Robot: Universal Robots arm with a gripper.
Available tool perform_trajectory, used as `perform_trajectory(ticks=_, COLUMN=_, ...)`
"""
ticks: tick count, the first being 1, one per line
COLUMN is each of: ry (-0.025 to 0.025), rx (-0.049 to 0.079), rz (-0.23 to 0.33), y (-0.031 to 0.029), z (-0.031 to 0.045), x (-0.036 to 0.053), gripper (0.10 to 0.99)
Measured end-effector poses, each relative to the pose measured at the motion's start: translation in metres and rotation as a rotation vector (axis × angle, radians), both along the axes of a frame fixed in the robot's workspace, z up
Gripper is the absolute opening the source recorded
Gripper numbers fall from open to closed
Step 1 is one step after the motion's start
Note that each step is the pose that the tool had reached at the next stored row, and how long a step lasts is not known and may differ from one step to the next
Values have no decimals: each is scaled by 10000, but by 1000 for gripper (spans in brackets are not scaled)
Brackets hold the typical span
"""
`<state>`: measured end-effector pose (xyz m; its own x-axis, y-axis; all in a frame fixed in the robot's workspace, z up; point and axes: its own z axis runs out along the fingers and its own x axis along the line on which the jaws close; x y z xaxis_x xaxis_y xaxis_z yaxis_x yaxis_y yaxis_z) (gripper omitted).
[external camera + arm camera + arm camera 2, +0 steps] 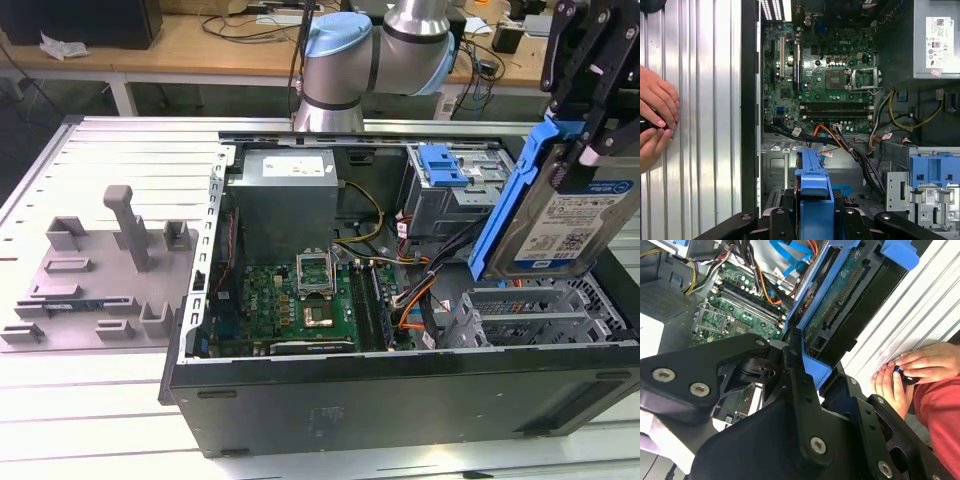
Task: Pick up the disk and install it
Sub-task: 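Insert the disk into the insertion slot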
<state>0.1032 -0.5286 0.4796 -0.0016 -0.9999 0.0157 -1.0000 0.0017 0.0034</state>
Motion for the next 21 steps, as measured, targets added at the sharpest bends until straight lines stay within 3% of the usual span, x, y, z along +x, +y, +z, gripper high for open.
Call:
perform_trajectory(ticks=7, ry=-1, rx=-2, rz=-308, y=0, z=-24, x=32, gripper=365)
perform_trajectory(ticks=21, ry=-1, rx=0, rz=-216, y=-20, z=-36, x=44, gripper=365)
